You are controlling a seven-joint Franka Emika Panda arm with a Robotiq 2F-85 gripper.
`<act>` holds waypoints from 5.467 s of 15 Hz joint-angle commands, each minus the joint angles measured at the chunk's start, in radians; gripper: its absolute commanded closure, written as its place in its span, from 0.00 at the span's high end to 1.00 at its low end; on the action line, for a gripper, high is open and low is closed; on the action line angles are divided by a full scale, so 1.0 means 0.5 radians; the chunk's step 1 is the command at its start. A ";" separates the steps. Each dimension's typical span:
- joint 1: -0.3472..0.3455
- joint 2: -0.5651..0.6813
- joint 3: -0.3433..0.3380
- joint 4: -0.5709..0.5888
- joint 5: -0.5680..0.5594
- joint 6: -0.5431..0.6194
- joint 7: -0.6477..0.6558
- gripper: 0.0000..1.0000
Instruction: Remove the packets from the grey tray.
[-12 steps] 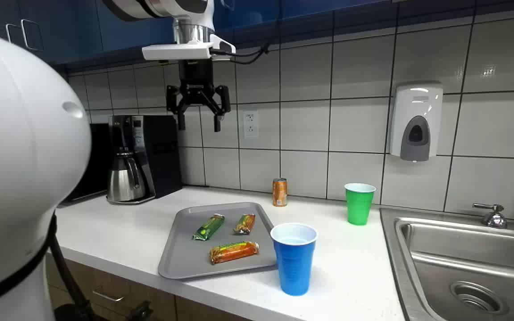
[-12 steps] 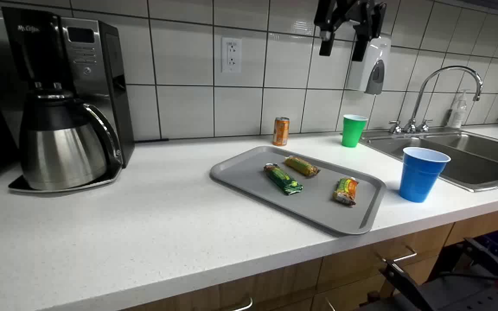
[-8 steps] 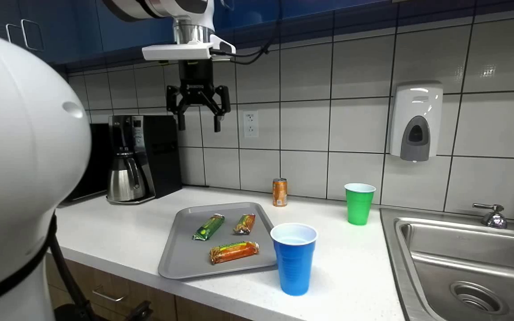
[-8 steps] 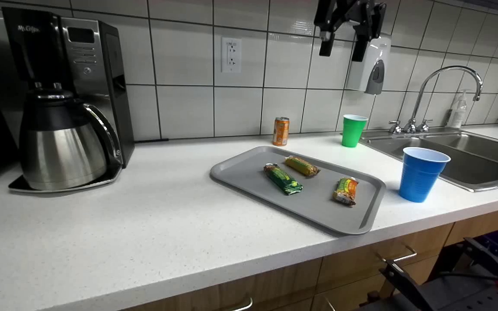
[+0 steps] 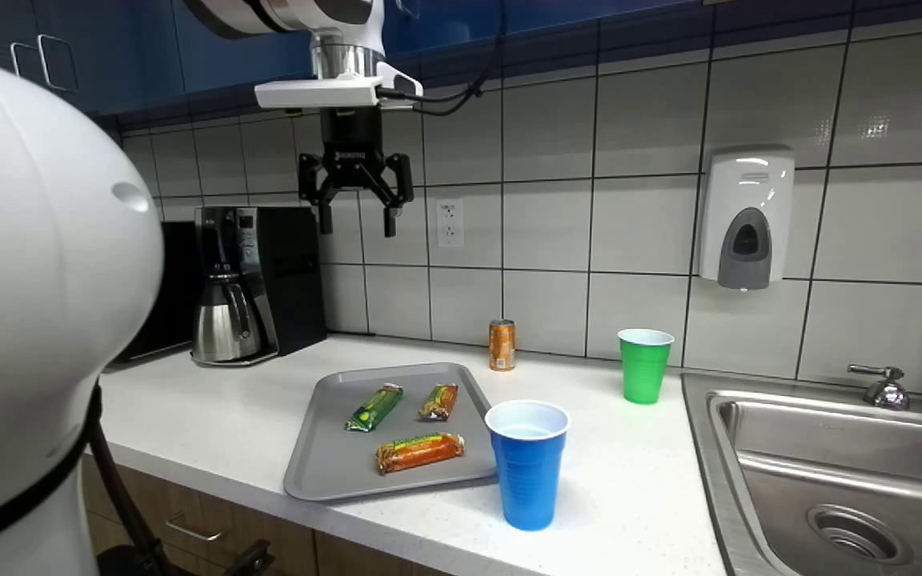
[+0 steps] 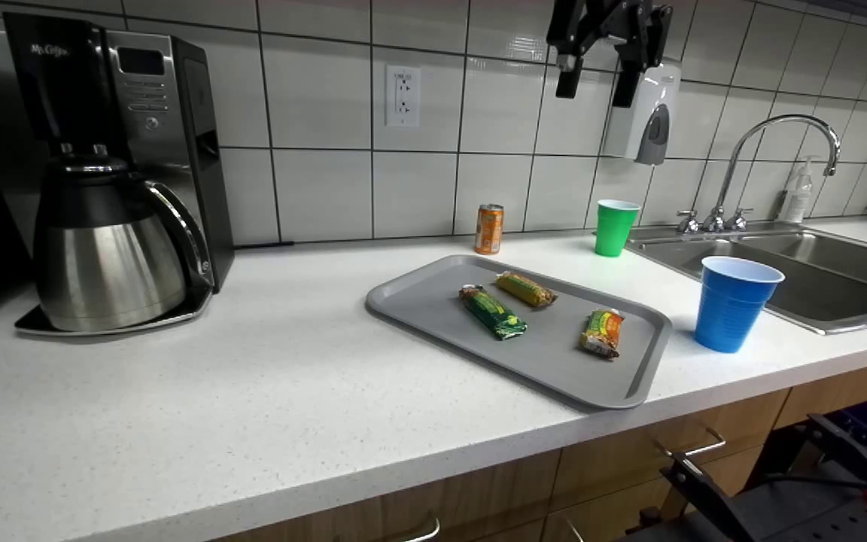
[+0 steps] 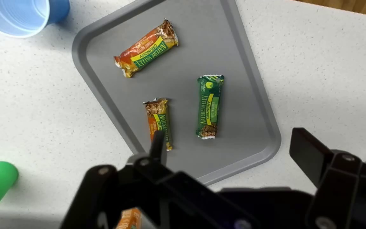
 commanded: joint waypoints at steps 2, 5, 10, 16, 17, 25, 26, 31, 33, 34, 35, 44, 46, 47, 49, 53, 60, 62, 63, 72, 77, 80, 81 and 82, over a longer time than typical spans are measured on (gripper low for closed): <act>-0.017 -0.005 0.024 -0.021 -0.006 0.021 0.001 1.00; -0.015 -0.018 0.026 -0.078 -0.014 0.055 -0.012 1.00; -0.024 -0.057 0.034 -0.238 -0.066 0.217 -0.015 1.00; -0.049 -0.043 0.020 -0.418 -0.135 0.471 -0.003 1.00; -0.059 -0.036 0.018 -0.443 -0.152 0.514 0.002 1.00; -0.165 0.128 -0.037 -0.516 -0.218 0.830 0.025 1.00; -0.172 0.159 -0.046 -0.514 -0.212 0.862 0.017 1.00; -0.184 0.353 -0.075 -0.473 -0.189 1.000 -0.001 1.00; -0.184 0.446 -0.073 -0.446 -0.195 1.056 0.002 1.00; -0.183 0.500 -0.070 -0.425 -0.197 1.081 0.002 1.00; -0.184 0.539 -0.068 -0.413 -0.200 1.107 0.007 1.00; -0.185 0.995 -0.063 -0.152 -0.270 1.238 0.073 1.00; -0.180 1.084 -0.067 -0.086 -0.270 1.243 0.073 1.00; -0.177 1.125 -0.067 -0.060 -0.267 1.250 0.073 1.00; -0.173 1.208 -0.067 -0.004 -0.260 1.260 0.070 1.00; -0.165 1.381 -0.067 0.116 -0.251 1.287 0.072 1.00; -0.154 1.614 -0.062 0.287 -0.234 1.321 0.068 1.00; -0.157 1.640 -0.057 0.324 -0.227 1.322 0.063 1.00; -0.155 1.645 -0.057 0.337 -0.229 1.324 0.064 1.00; -0.156 1.691 -0.043 0.400 -0.223 1.309 0.054 1.00; -0.163 1.716 -0.024 0.417 -0.212 1.311 0.036 0.68; -0.161 1.716 -0.018 0.419 -0.214 1.314 0.037 0.42; -0.172 1.702 -0.004 0.410 -0.199 1.317 0.023 0.35; -0.169 1.696 -0.006 0.405 -0.202 1.322 0.025 0.27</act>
